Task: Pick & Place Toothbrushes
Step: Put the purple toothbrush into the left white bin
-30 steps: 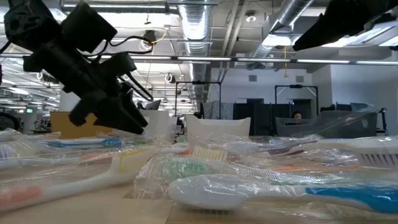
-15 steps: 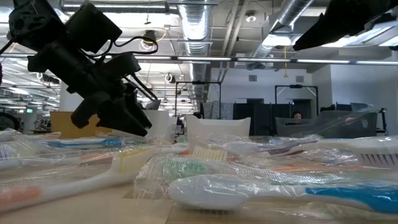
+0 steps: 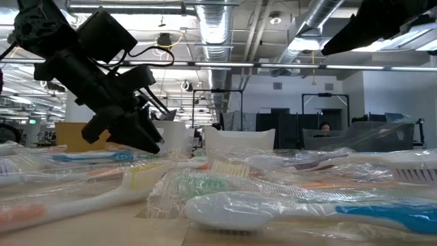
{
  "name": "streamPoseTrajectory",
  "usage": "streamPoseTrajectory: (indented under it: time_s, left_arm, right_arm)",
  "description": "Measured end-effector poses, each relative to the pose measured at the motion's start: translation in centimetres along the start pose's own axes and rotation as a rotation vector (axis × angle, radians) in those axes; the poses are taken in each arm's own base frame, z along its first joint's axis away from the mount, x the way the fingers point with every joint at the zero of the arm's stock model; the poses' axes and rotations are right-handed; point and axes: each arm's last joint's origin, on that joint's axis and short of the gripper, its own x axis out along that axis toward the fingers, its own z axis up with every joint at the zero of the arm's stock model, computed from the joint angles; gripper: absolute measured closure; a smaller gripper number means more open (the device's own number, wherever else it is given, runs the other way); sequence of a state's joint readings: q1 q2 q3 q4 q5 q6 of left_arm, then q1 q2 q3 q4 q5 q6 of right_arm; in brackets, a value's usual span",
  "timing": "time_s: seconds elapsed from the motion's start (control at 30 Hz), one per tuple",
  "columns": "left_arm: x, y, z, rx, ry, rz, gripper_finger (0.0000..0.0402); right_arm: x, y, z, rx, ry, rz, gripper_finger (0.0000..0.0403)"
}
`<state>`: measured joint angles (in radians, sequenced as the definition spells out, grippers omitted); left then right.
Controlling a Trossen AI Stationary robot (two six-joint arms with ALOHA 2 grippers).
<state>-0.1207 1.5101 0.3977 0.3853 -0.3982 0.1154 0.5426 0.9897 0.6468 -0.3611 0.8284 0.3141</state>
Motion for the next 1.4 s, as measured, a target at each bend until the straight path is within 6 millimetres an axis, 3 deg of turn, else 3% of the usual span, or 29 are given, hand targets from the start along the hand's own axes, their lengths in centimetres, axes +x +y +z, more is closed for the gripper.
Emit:
streamPoseTrajectory:
  time_s: [0.2,0.6,1.07,1.4]
  left_arm:
    - [0.1,-0.2,-0.2,0.006,0.012,-0.034,0.0264]
    - [1.0,-0.6,-0.9,0.025,0.049,-0.033,0.0393]
    - [-0.6,-1.1,0.2,0.033,-0.019,-0.069,0.0400]
    - [-3.7,-1.0,2.6,-0.007,-0.200,-0.096,0.0401]
  right_arm:
    - [0.0,0.0,0.0,0.000,0.000,0.000,0.0242]
    - [0.0,0.0,0.0,0.002,-0.002,0.001,0.0246]
    - [0.0,0.0,0.0,0.001,-0.001,0.002,0.0247]
    - [0.0,0.0,0.0,0.001,0.000,0.002,0.0252]
